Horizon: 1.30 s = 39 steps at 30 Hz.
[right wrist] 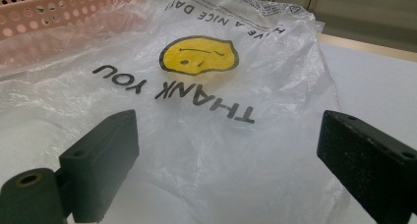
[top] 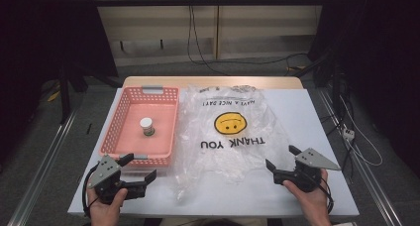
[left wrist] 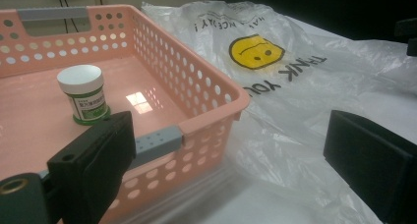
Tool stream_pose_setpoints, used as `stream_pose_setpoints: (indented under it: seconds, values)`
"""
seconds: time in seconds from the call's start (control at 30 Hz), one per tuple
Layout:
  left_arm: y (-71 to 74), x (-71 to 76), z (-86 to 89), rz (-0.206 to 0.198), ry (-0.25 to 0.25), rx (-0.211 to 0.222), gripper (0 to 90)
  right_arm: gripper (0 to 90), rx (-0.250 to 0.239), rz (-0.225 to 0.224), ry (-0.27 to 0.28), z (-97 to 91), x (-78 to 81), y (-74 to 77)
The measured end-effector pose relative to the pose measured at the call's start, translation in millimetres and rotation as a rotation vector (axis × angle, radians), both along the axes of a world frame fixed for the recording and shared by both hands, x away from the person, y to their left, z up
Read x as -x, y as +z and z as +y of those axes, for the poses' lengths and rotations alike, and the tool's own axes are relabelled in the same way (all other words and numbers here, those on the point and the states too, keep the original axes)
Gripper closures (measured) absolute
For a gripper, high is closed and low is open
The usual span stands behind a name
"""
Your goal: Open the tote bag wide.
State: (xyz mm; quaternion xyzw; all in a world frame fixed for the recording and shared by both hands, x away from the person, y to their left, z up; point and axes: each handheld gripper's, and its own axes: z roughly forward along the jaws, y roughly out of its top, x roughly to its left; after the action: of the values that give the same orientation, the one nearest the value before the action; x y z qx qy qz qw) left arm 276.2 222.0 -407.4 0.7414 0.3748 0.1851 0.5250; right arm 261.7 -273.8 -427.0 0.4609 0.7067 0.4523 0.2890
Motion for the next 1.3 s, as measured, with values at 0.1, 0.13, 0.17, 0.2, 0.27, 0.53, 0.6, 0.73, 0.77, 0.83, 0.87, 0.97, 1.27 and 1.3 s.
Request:
stream_pose_setpoints:
  seconds: [0.1,0.13,0.17,0.2,0.27,0.53,0.6,0.73,0.77,0.83,0.87,0.97,1.27,1.3]
  values:
    - [0.6,0.6,-0.3,0.003,-0.001,0.000,5.6,9.3,0.001,0.003,0.006,0.1,0.4,0.1]
    - [0.9,0.7,-0.8,0.004,-0.005,-0.005,6.7,9.6,0.001,0.006,0.018,-0.6,0.7,0.6]
    - [0.9,0.7,-0.8,0.004,-0.005,-0.005,6.8,9.7,0.005,0.008,0.021,-0.8,0.9,0.8]
    - [0.7,0.9,-1.7,0.005,-0.003,-0.005,6.8,9.7,0.005,0.008,0.021,-0.8,0.9,0.8]
    - [0.3,0.6,-2.5,0.008,-0.007,-0.013,7.2,11.2,0.008,0.015,0.031,-0.2,1.3,1.1]
    - [0.0,0.6,-2.2,0.001,-0.008,-0.014,6.9,10.5,0.023,0.020,0.100,11.8,0.2,7.0]
    - [-0.2,0.5,-1.8,0.001,-0.005,-0.013,6.9,10.5,0.027,0.024,0.110,17.0,-1.3,8.3]
    - [-0.7,0.5,-1.8,0.009,-0.013,-0.014,6.9,10.7,0.038,0.038,0.138,24.6,-6.0,10.0]
    - [-0.8,0.3,-1.9,0.010,-0.017,-0.017,7.1,10.7,0.047,0.050,0.153,29.2,-10.5,9.3]
    - [-1.1,0.5,-2.1,0.012,-0.021,-0.018,7.2,10.6,0.044,0.061,0.159,31.3,-12.8,8.6]
    - [-1.1,0.8,-1.9,0.012,-0.023,-0.019,7.1,11.3,0.035,0.078,0.179,35.3,-16.4,7.9]
    - [-0.8,1.4,-1.2,0.009,-0.028,-0.019,7.3,11.3,0.033,0.084,0.193,40.4,-18.2,8.2]
    - [-0.3,0.6,-2.8,0.007,-0.035,-0.017,7.3,12.3,0.035,0.145,0.260,62.0,-29.7,5.6]
    - [-0.4,0.2,-3.2,0.008,-0.035,-0.022,7.3,12.9,0.037,0.149,0.267,63.9,-31.5,5.3]
